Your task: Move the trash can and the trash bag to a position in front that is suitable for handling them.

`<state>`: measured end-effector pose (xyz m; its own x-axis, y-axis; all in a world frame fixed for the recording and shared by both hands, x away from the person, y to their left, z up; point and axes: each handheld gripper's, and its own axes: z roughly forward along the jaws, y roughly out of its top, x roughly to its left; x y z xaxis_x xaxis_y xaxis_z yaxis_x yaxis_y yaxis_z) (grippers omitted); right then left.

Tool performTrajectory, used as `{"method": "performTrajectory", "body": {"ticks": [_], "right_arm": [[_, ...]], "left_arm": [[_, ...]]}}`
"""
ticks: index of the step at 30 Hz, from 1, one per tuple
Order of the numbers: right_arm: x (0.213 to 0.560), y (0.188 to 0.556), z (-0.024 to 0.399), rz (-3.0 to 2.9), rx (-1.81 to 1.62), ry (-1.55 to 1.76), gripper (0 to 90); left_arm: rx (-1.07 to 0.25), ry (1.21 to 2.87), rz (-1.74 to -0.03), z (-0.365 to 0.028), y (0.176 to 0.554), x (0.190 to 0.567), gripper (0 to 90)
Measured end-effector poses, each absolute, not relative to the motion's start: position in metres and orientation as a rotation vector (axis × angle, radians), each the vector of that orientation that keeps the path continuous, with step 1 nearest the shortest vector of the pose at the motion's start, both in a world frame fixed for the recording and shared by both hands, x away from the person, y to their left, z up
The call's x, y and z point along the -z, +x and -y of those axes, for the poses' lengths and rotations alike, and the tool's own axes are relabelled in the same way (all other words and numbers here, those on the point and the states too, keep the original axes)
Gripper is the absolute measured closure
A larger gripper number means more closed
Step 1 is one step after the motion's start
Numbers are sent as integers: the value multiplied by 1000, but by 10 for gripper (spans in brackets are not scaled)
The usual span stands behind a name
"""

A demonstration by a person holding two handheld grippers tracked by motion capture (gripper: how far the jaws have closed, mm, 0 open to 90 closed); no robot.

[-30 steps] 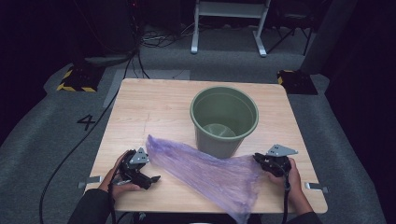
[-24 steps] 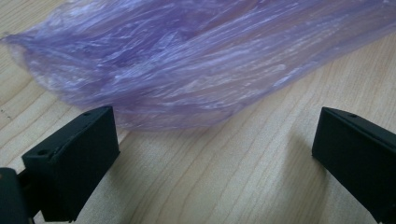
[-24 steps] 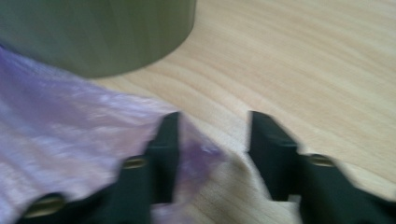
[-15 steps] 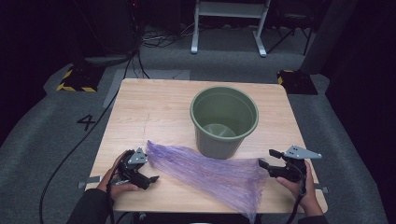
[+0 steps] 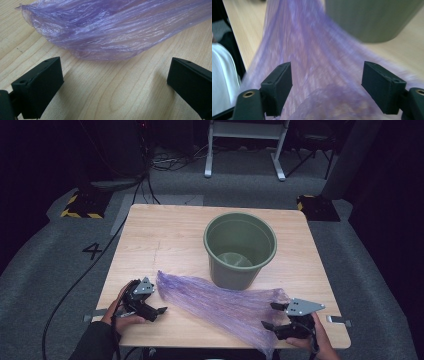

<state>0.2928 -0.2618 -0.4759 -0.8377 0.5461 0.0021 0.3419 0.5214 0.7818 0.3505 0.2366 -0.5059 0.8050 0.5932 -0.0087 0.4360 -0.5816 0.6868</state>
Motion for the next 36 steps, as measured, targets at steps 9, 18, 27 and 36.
{"method": "performTrajectory", "body": {"ticks": [9,18,27,36], "right_arm": [[496,310,265,-2524,-1078,800,707],[494,361,299,-2376,-947,957,737],[478,396,320,-2203,-852,1142,433],[442,363,322,-2055,-916,1092,427]], "left_arm": [[-286,2285,-753,-236,351,506,0],[-291,2281,-760,-233,351,506,0],[-287,2285,-752,-227,348,506,2],[-281,2289,-734,-223,346,506,2]]}}
